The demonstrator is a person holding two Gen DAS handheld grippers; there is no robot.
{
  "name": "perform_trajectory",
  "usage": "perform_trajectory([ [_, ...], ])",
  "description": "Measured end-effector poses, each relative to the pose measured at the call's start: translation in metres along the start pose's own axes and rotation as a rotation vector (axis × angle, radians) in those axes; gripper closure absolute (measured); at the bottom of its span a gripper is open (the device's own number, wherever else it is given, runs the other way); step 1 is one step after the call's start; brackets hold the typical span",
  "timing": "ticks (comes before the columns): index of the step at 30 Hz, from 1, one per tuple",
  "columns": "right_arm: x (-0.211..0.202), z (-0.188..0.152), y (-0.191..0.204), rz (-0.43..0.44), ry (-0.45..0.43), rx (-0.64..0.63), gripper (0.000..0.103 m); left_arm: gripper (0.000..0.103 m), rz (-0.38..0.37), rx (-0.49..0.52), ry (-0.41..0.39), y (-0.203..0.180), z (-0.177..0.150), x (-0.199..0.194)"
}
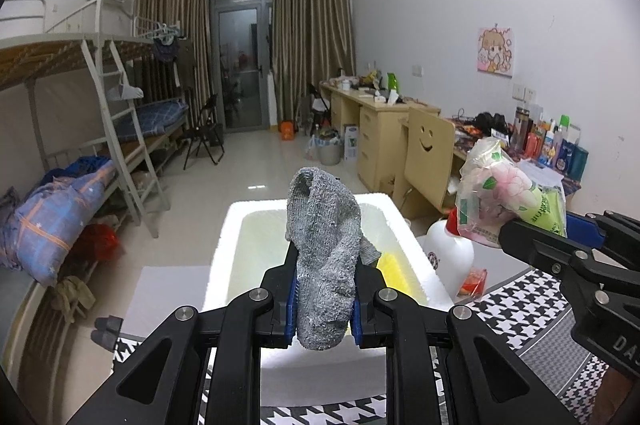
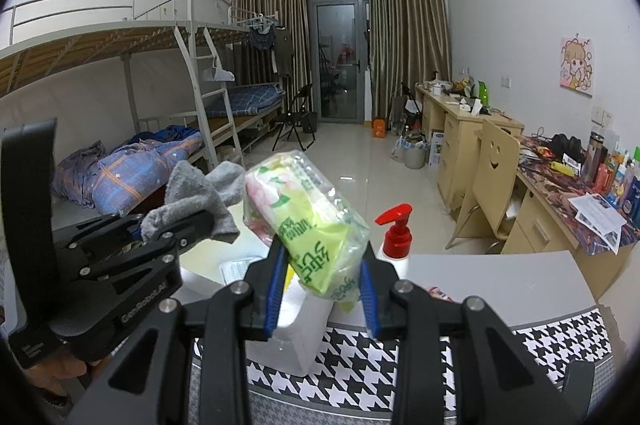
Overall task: Organize soft objects
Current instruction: 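Lower the grey sock into the foam box and open the left gripper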
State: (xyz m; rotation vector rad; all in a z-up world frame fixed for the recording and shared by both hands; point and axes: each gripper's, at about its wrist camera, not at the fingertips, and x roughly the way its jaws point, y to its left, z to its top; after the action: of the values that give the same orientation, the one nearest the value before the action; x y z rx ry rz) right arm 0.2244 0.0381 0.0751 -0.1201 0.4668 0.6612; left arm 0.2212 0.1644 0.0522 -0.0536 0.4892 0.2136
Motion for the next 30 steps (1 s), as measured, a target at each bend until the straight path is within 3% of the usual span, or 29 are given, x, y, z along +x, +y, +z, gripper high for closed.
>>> perform_trajectory([
  [9, 0.009, 0.004, -0.004, 0.001, 0.019, 0.006, 0.065, 0.081, -0.01, -0.017, 0.031, 0.009, 0.005, 0.025],
  [11, 0.011, 0.004, -0.006, -0.001, 0.02, 0.008, 0.065, 0.074, 0.004, -0.009, 0.04, 0.009, 0.006, 0.029],
  [13, 0.011, 0.005, -0.004, -0.006, 0.021, 0.011, 0.065, 0.048, 0.019, -0.009, 0.05, 0.01, 0.003, 0.031],
  [15, 0.012, 0.005, -0.005, -0.009, 0.023, 0.016, 0.065, 0.034, 0.02, -0.027, 0.044, 0.015, 0.001, 0.03],
  [24, 0.019, 0.008, -0.001, 0.0, 0.029, 0.011, 0.065, 0.003, 0.092, -0.033, -0.013, 0.022, 0.001, 0.015],
  [30, 0.025, 0.012, 0.003, 0.007, 0.036, -0.002, 0.065, 0.001, 0.136, -0.037, -0.045, 0.027, 0.003, 0.003],
])
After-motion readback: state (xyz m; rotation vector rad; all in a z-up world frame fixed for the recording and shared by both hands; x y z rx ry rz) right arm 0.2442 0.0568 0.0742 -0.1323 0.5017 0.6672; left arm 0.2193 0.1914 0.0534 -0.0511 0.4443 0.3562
